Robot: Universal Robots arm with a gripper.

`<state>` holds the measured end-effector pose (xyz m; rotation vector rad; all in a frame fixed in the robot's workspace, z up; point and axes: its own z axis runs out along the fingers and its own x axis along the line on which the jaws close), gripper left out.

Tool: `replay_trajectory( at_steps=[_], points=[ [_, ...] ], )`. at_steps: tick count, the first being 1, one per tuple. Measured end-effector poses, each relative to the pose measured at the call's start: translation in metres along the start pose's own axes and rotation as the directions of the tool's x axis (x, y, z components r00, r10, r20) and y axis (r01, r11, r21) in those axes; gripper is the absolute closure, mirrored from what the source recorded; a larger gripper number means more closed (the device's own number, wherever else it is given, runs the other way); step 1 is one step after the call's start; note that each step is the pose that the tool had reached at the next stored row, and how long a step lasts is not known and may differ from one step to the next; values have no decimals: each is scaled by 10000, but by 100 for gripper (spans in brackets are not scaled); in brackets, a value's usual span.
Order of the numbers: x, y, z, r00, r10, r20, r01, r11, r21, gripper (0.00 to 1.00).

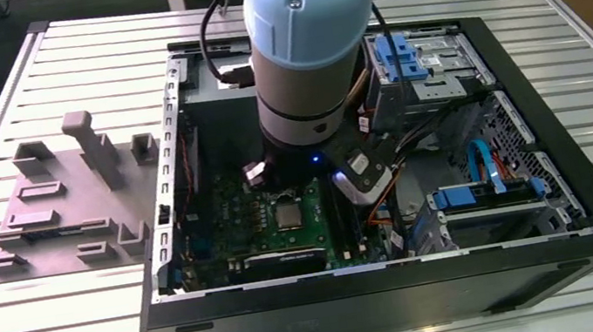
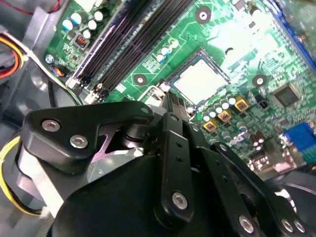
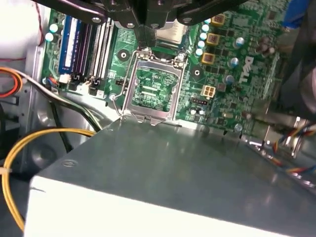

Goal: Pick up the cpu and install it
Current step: 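Close the cpu cover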

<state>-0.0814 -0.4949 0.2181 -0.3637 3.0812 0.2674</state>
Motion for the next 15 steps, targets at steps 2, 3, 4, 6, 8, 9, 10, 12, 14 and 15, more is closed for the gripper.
replay_trajectory(
  at_steps=[2,3,4,6,8,9,10,12,14,15],
  points=[
    [1,-1,4,9995,-313,19,313,9995,2,89],
    [1,-1,5,9989,-475,13,475,9989,0,89],
    [1,-1,7,9980,-639,4,639,9980,-4,89],
    [-5,-3,16,9965,-830,-13,830,9965,-15,89],
    [-50,-14,23,9961,-879,-24,879,9961,-15,89],
    [-89,-21,26,9961,-881,-25,881,9961,-16,89],
    [-129,-25,29,9961,-882,-24,882,9961,-17,89],
    [-188,-13,34,9961,-882,-24,882,9961,-17,89],
    [-210,18,41,9961,-882,-23,882,9961,-17,89],
    [-217,36,44,9961,-885,-25,885,9961,-15,89]
  ],
)
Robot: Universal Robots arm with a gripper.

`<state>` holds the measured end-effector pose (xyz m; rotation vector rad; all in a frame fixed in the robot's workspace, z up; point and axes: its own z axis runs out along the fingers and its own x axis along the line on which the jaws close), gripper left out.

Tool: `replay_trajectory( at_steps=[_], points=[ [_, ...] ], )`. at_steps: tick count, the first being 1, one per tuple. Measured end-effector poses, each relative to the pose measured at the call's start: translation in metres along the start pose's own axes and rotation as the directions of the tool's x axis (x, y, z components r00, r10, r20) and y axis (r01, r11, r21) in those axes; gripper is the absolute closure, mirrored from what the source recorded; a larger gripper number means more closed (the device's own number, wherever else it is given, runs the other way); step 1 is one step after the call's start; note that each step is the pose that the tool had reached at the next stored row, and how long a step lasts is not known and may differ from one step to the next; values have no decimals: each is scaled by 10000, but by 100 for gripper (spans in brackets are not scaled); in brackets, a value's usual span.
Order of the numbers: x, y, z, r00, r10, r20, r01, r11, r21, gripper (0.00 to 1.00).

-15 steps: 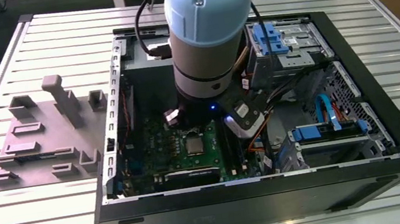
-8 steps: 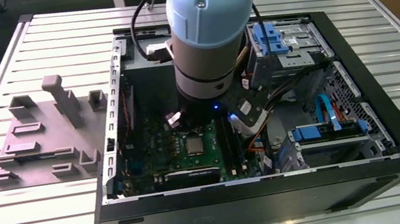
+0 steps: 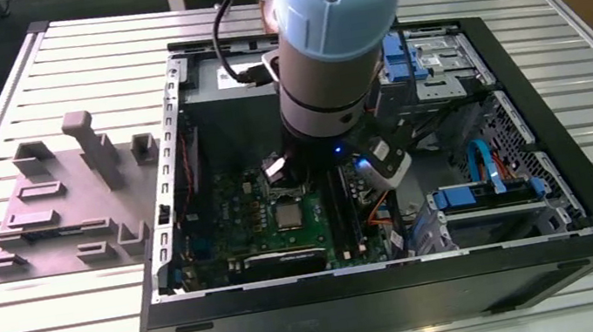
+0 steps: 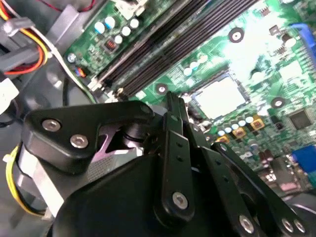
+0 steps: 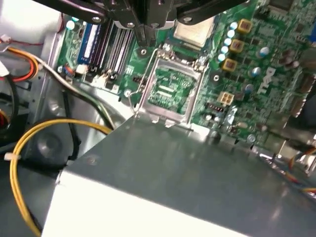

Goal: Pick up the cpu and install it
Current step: 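Close the cpu cover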

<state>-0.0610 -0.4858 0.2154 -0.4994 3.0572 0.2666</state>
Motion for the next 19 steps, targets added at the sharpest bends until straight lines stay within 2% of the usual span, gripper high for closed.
replay_trajectory(
  at_steps=[3,5,8,11,12,13,15,16,17,18,19],
  points=[
    [-26,59,12,10000,-14,-2,14,10000,-2,89],
    [-32,71,14,10000,-84,-13,84,10000,-6,89],
    [-32,71,14,9983,-576,-94,576,9983,-38,89],
    [-32,71,14,9939,-1088,-171,1087,9940,-88,89],
    [-32,70,15,9930,-1171,-154,1168,9930,-157,89],
    [-32,71,15,9924,-1222,-101,1219,9921,-288,89],
    [-32,71,14,9914,-1307,36,1307,9896,-608,89],
    [-32,71,14,9908,-1347,115,1352,9877,-782,89],
    [-32,71,14,9894,-1428,247,1447,9835,-1085,89],
    [-32,70,15,9885,-1485,279,1508,9817,-1166,89],
    [-35,69,20,9876,-1541,286,1565,9804,-1195,89]
  ],
)
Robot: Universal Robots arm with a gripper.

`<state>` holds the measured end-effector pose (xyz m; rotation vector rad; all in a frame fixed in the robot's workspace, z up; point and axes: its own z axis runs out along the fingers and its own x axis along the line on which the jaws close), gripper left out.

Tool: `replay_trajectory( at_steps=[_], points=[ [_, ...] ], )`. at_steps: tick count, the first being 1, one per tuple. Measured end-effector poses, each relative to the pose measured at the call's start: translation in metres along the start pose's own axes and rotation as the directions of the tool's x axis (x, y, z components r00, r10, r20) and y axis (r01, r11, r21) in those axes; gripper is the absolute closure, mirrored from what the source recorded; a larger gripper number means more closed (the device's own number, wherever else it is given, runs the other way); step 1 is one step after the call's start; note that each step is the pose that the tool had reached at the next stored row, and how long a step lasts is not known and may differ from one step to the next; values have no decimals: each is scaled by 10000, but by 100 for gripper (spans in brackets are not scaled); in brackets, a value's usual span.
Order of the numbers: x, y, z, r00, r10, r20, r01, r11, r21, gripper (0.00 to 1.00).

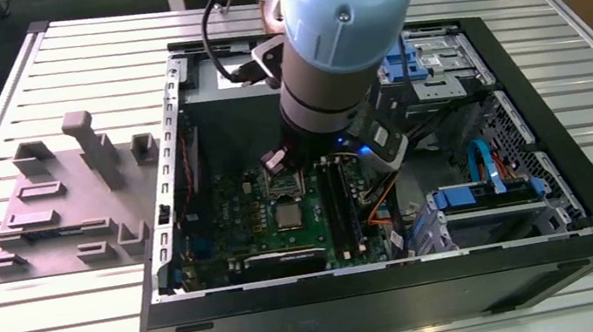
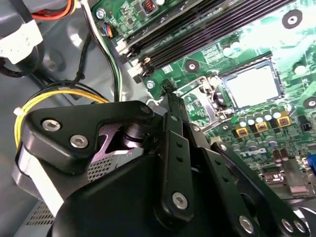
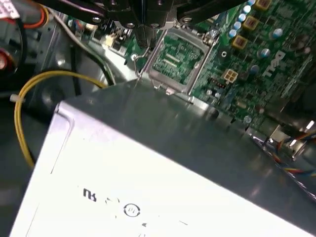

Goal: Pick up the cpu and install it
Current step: 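Close the cpu cover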

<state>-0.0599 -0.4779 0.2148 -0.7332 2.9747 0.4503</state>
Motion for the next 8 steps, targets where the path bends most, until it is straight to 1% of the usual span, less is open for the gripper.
replay_trajectory(
  at_steps=[3,6,8],
  points=[
    [-37,-20,21,10000,-89,-26,89,10000,-12,89],
    [-85,-41,36,9999,-134,-36,134,9999,-21,89],
    [-106,-43,41,9999,-167,-39,166,9999,-33,89]
  ],
)
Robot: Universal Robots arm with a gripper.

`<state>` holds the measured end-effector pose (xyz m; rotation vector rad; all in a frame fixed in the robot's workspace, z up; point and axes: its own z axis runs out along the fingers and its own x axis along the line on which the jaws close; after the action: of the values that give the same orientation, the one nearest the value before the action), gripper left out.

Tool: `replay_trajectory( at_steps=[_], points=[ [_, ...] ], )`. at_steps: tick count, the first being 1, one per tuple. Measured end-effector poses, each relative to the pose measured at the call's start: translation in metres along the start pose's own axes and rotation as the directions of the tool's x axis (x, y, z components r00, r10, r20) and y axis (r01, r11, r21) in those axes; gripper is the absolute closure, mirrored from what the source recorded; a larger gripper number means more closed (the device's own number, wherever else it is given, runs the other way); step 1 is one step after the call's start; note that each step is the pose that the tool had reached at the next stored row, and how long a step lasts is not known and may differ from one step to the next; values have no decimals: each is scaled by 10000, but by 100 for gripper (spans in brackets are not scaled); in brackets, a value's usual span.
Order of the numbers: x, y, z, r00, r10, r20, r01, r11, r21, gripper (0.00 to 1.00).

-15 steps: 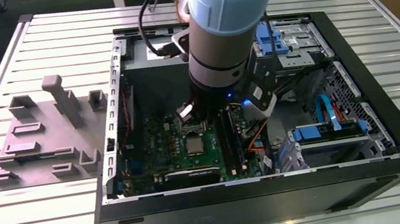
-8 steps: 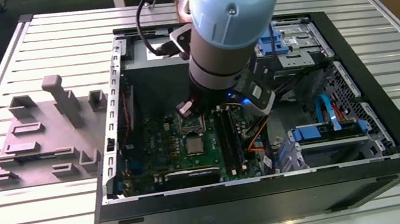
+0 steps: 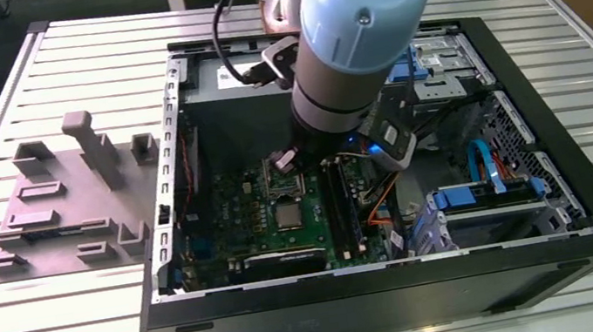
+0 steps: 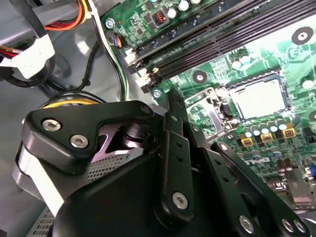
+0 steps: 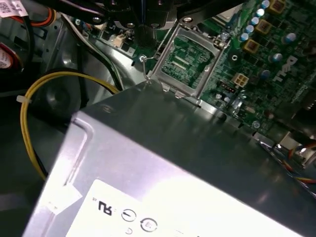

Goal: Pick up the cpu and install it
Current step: 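Close the cpu cover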

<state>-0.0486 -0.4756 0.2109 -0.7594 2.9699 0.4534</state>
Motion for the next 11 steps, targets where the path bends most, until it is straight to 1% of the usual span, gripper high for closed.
replay_trajectory(
  at_steps=[8,9,11],
  points=[
    [-62,60,39,9999,-108,-26,108,9999,-14,89],
    [-63,60,43,9998,-187,-41,186,9998,-22,89],
    [-62,59,47,9987,-498,-124,497,9987,-55,89]
  ],
)
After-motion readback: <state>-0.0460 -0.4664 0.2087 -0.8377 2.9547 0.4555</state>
